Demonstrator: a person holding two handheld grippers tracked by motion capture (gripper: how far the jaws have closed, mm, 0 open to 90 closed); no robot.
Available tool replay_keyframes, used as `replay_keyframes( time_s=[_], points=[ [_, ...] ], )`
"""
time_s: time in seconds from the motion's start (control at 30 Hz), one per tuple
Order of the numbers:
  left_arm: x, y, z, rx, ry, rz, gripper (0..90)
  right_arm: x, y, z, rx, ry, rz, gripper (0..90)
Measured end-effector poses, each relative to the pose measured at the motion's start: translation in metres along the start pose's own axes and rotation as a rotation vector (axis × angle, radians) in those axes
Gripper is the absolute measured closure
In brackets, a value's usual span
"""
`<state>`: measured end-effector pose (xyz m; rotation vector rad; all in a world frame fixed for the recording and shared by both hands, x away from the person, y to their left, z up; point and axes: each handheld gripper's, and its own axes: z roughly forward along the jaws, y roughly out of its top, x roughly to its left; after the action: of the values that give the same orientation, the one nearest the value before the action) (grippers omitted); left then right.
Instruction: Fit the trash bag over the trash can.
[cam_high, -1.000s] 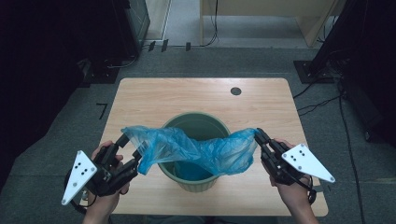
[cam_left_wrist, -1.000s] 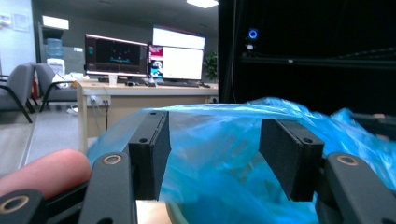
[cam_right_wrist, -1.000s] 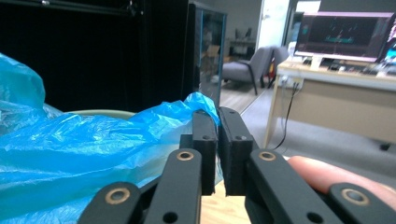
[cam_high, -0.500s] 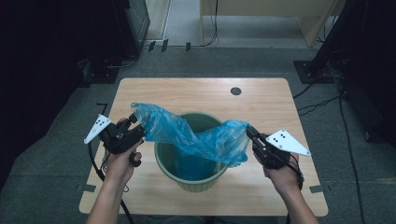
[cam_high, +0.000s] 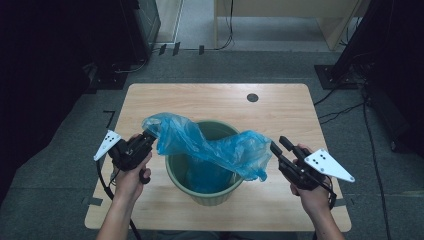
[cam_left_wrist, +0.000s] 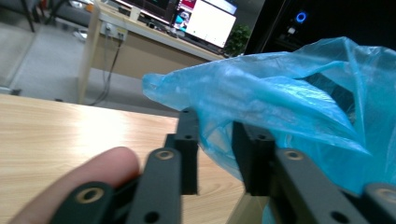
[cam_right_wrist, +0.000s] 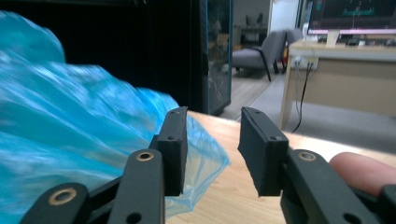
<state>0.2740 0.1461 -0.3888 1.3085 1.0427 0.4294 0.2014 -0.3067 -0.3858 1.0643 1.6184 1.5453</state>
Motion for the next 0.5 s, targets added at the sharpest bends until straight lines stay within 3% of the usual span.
replay_keyframes(
  time_s=[0.07, 0.13, 0.2, 0.3, 0.4, 0.43, 0.5],
  points=[
    [-0.003, 0.002, -0.002, 0.008, 0.016, 0.014, 78.9, 0.0, 0.003, -0.01, -0.024, 0.003, -0.003, 62.4],
    [-0.007, 0.003, -0.004, 0.011, 0.023, 0.013, 81.5, 0.005, 0.006, -0.023, -0.063, 0.061, 0.011, 62.5],
    [-0.009, 0.004, -0.004, 0.015, 0.024, 0.009, 82.9, 0.017, 0.007, -0.032, -0.093, 0.139, -0.007, 61.3],
    [-0.012, 0.005, -0.003, 0.009, 0.025, 0.003, 84.0, 0.035, 0.005, -0.034, -0.106, 0.246, -0.021, 55.3],
    [-0.015, 0.005, -0.004, 0.003, 0.02, 0.002, 84.3, 0.052, -0.002, -0.027, -0.102, 0.321, -0.037, 50.2],
    [-0.015, 0.005, -0.005, 0.001, 0.016, 0.003, 84.1, 0.055, -0.004, -0.024, -0.097, 0.33, -0.052, 50.2],
    [-0.014, 0.005, -0.008, 0.002, 0.007, 0.005, 82.6, 0.062, -0.01, -0.017, -0.076, 0.296, -0.101, 58.6]
  ],
)
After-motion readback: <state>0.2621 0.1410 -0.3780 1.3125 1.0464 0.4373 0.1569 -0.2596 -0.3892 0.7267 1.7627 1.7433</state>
